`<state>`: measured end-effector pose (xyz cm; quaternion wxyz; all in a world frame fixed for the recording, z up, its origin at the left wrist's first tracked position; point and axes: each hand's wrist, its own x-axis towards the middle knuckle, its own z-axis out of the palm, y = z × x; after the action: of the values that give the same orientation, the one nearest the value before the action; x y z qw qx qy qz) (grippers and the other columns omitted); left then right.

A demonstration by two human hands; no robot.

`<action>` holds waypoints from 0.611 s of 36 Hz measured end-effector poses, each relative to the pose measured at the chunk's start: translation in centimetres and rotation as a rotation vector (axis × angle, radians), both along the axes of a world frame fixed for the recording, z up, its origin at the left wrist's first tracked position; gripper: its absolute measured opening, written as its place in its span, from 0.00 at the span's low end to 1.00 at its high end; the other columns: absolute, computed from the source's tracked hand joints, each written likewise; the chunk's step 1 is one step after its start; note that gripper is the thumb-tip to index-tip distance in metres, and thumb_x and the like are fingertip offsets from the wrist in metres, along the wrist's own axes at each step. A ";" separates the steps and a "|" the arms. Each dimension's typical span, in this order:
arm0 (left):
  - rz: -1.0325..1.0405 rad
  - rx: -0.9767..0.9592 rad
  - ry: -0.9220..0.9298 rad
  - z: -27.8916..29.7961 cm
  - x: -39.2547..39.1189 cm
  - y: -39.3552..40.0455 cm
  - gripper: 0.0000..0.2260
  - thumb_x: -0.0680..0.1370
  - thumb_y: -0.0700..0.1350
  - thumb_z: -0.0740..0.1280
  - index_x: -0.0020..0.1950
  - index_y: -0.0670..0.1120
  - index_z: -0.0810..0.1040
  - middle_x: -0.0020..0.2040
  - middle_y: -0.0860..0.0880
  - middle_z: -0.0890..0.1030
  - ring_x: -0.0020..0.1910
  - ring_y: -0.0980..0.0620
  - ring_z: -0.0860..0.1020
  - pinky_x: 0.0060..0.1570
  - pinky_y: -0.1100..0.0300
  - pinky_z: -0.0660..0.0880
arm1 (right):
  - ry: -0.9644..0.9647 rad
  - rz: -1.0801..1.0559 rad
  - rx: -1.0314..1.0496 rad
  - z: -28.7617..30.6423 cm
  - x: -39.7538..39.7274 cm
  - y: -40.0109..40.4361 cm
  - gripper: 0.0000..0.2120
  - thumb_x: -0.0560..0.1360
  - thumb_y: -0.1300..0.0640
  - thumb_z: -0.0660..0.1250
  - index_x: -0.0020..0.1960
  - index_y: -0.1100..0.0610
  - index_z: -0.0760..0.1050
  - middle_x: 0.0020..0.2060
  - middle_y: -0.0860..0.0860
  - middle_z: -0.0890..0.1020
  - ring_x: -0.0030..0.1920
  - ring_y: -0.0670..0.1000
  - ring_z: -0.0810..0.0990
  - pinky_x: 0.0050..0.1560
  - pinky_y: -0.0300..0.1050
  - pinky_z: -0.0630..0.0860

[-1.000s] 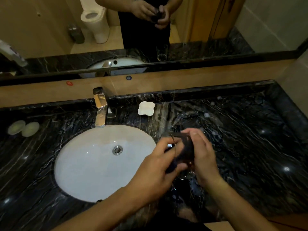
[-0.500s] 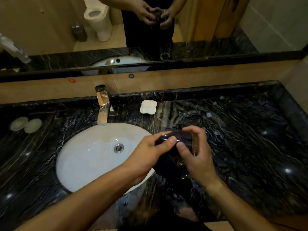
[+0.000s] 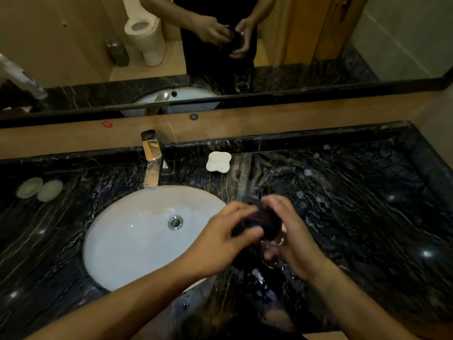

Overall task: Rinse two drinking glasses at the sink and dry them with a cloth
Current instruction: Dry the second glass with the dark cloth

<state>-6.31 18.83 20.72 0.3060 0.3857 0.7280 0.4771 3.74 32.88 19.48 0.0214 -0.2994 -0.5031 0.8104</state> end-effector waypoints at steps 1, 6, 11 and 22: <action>0.118 0.017 -0.245 0.6 0.1 0.5 0.11 0.79 0.42 0.69 0.62 0.47 0.80 0.57 0.49 0.82 0.56 0.55 0.81 0.56 0.63 0.75 | 0.062 -0.038 0.176 -0.2 0.1 -0.4 0.16 0.74 0.39 0.65 0.59 0.44 0.74 0.53 0.51 0.81 0.41 0.50 0.84 0.27 0.43 0.75; 0.323 0.008 -1.004 1.5 -1.2 1.4 0.14 0.78 0.42 0.69 0.61 0.37 0.80 0.58 0.35 0.82 0.54 0.40 0.82 0.55 0.53 0.80 | 0.150 0.058 1.066 -1.5 0.2 0.3 0.25 0.72 0.38 0.66 0.65 0.44 0.67 0.58 0.38 0.70 0.57 0.33 0.73 0.51 0.24 0.69; 0.244 0.080 -0.806 1.6 0.3 1.6 0.13 0.79 0.45 0.68 0.60 0.40 0.82 0.55 0.39 0.85 0.55 0.44 0.83 0.56 0.55 0.80 | 0.139 -0.088 0.819 -1.3 0.0 0.4 0.20 0.70 0.37 0.68 0.57 0.45 0.72 0.50 0.43 0.80 0.49 0.42 0.81 0.46 0.34 0.77; -0.379 -0.103 0.639 -1.3 -0.5 -0.5 0.20 0.81 0.56 0.64 0.71 0.51 0.71 0.66 0.52 0.69 0.54 0.52 0.77 0.50 0.58 0.78 | -0.299 0.233 -0.329 0.2 0.2 1.6 0.23 0.77 0.36 0.62 0.45 0.54 0.85 0.38 0.55 0.85 0.29 0.51 0.81 0.24 0.38 0.75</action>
<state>-6.77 18.33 19.43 0.1653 0.6272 0.7254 0.2303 3.97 34.51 19.63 -0.1960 -0.3552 -0.3932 0.8251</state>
